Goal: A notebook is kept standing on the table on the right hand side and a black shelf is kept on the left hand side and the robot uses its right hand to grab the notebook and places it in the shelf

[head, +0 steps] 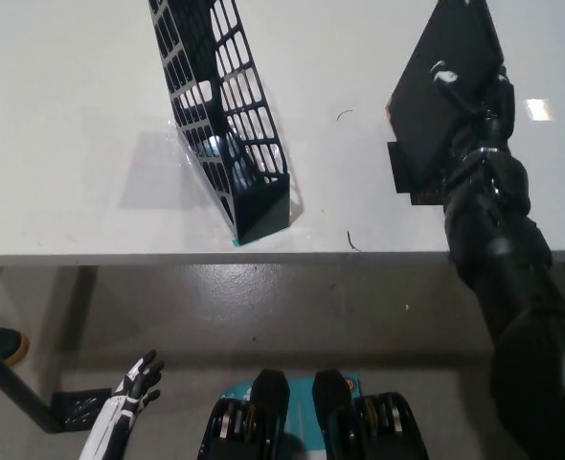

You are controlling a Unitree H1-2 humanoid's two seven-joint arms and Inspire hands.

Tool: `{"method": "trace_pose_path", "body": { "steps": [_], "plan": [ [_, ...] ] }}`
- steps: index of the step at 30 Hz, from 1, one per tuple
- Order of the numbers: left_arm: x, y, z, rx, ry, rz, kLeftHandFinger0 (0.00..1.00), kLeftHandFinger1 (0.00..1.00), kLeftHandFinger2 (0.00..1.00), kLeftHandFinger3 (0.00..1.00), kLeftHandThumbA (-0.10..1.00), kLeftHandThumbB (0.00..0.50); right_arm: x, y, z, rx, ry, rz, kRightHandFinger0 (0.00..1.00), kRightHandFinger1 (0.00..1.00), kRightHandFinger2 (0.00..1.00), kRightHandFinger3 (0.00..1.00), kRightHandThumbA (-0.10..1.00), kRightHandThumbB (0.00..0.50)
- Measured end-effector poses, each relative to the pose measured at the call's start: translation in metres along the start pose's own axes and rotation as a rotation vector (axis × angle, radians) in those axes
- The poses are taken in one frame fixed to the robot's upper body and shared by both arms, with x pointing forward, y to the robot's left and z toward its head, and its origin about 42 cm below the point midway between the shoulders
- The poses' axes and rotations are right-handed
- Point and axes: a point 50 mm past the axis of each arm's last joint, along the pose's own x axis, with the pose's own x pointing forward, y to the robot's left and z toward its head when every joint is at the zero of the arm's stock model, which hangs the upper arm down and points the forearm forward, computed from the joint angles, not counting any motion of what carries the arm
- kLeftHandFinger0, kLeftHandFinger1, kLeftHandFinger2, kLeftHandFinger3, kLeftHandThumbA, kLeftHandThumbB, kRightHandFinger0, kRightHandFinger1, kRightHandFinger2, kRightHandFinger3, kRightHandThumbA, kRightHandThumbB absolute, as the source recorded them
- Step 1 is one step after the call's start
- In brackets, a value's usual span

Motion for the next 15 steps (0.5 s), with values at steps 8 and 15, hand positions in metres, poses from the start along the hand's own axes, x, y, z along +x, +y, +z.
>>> {"method": "trace_pose_path", "body": {
  "steps": [8,15],
  "plan": [
    [0.002,0.001,0.002,0.002,-0.014,0.001,1.0,1.0,1.0,1.0,1.0,0.124,-0.009,0.016,-0.013,0.014,0.014,-0.022,0.0,0.23,0.65,0.68,-0.1,0.064],
    [0.002,0.001,0.002,0.004,-0.02,0.0,1.0,1.0,1.0,1.0,1.0,0.141,-0.016,0.022,-0.016,-0.033,-0.058,0.021,0.0,0.26,0.62,0.68,-0.1,0.059]
  ]
}}
